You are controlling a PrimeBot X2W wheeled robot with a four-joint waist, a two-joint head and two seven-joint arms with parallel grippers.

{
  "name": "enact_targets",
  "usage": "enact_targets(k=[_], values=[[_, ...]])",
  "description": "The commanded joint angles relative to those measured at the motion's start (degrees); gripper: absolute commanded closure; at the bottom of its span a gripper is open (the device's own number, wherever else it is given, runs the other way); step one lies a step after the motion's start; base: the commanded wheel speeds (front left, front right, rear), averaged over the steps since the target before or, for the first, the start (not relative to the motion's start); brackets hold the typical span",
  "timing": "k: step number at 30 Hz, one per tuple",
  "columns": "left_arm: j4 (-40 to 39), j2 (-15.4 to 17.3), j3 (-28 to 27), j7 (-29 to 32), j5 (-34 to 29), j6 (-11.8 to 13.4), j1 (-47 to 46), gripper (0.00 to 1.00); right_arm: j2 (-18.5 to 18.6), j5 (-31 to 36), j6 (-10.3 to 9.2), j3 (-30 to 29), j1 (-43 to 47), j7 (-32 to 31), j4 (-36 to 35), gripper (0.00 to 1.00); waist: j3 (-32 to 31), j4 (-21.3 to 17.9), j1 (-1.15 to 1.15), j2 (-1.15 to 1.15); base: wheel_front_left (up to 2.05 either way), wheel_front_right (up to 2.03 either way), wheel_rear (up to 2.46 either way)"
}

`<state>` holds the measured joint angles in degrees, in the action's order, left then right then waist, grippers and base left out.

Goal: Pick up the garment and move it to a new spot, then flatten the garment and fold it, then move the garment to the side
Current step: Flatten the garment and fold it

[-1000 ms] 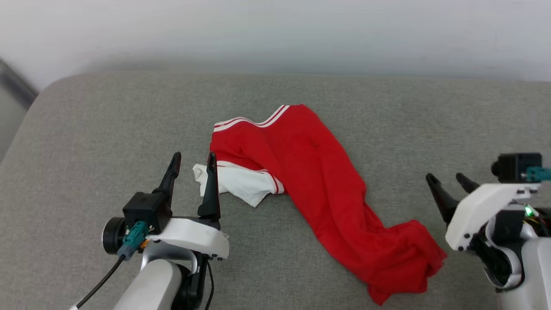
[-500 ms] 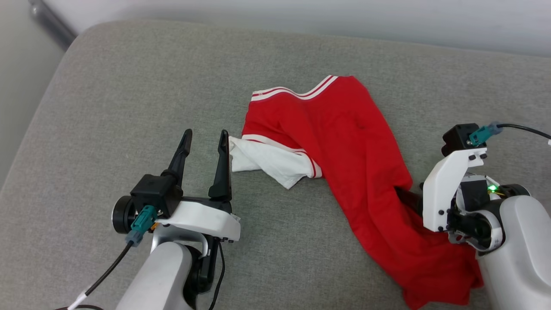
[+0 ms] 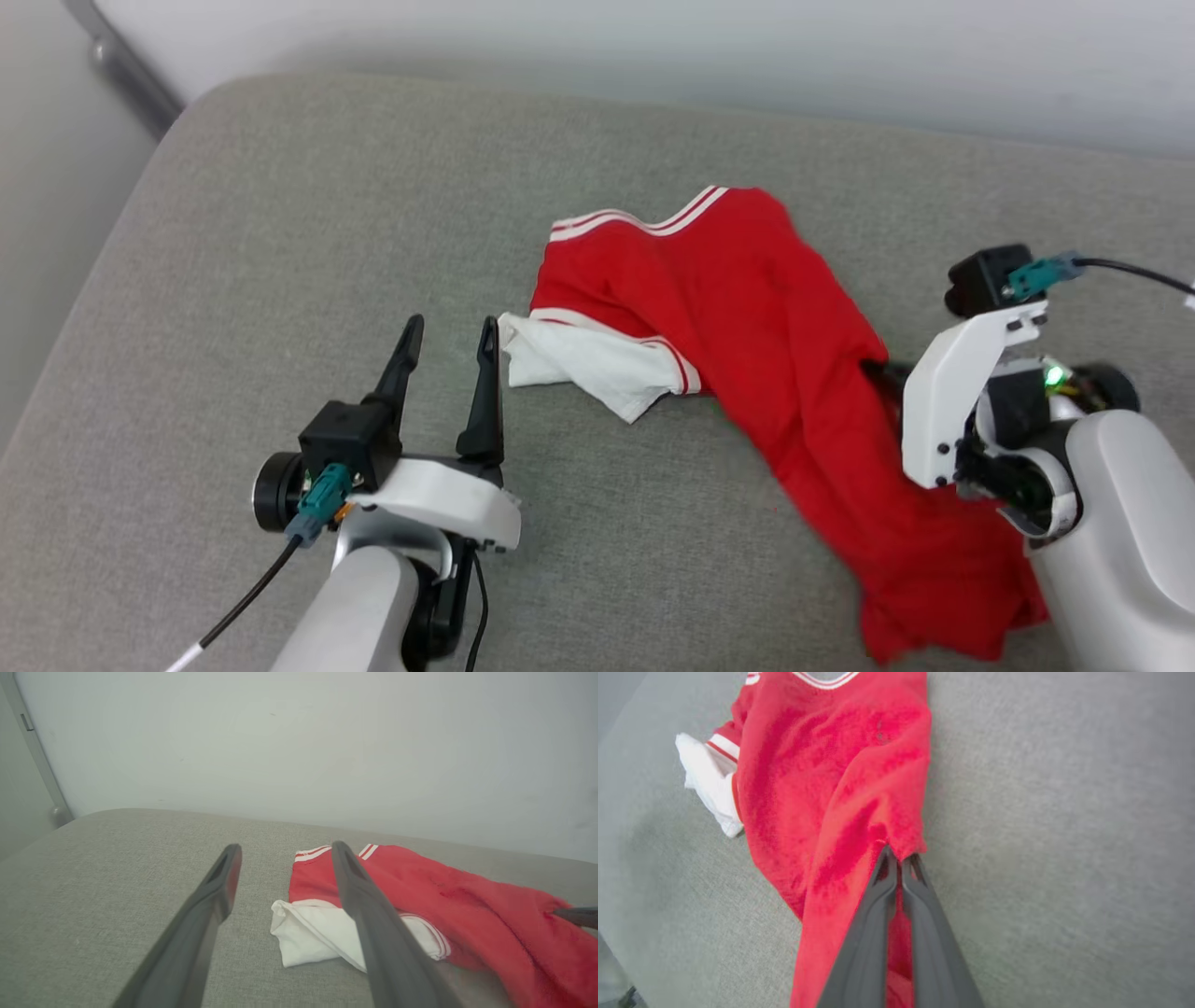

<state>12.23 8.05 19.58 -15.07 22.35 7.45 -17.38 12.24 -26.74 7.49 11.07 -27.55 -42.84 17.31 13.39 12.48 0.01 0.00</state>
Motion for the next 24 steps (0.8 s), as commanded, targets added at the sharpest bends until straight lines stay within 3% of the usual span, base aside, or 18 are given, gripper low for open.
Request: enact_targets(k=[1,6,10,14,18,19,20,21,24], values=[[0.4,0.2,-0.3,-0.1,-0.2,-0.2,1.3,0.00,0.7,1.0,0.00,0.3,-0.2,2.4,-1.7,1.00,-2.1,-1.6,-0.01,0.00,0.00,0.00,0.00],[1.4,1.1,-0.7,-0.1,0.0,-0.4,3.2,0.00,1.8,4.1,0.00,-0.1,3.7,7.3,-8.1,1.00,-5.9,-4.6,-0.01,0.00,0.00,0.00,0.00],[1.8,1.7,-0.7,0.2,0.4,-0.2,4.9,0.00,1.4,6.3,0.00,-2.8,11.3,7.2,-14.8,1.00,-8.5,-6.9,-0.01,0.00,0.00,0.00,0.00],[1.9,2.1,-0.6,1.0,0.9,0.1,7.0,0.00,-1.4,6.6,0.00,-4.0,23.4,3.8,-20.1,1.00,-10.8,-9.1,-0.01,0.00,0.00,0.00,0.00],[1.6,2.6,-0.5,2.0,1.0,0.7,8.5,0.00,-4.7,6.2,0.00,-4.4,33.6,1.8,-20.1,1.00,-11.6,-10.6,-0.01,0.00,0.00,0.00,0.00],[1.5,2.7,-0.4,2.2,1.0,0.8,8.8,0.00,-4.8,7.7,0.00,-4.2,35.0,2.5,-19.5,0.85,-11.7,-10.9,-0.01,0.00,0.00,0.00,0.00],[1.4,2.8,-0.4,2.4,1.1,0.9,9.0,0.00,-5.3,7.5,0.00,-4.2,36.3,3.0,-18.6,0.54,-11.7,-11.1,-0.01,0.00,0.00,0.00,0.00],[1.4,2.9,-0.4,2.6,1.3,0.9,9.2,0.00,-6.2,7.0,0.00,-4.4,37.3,3.9,-17.8,0.04,-11.7,-11.3,-0.01,0.00,0.00,0.00,0.00],[1.2,3.1,-0.3,2.9,1.5,1.0,9.5,0.00,-7.2,7.6,0.00,-5.3,38.3,8.9,-16.8,0.00,-11.8,-11.6,-0.01,0.00,0.00,0.00,0.00]])
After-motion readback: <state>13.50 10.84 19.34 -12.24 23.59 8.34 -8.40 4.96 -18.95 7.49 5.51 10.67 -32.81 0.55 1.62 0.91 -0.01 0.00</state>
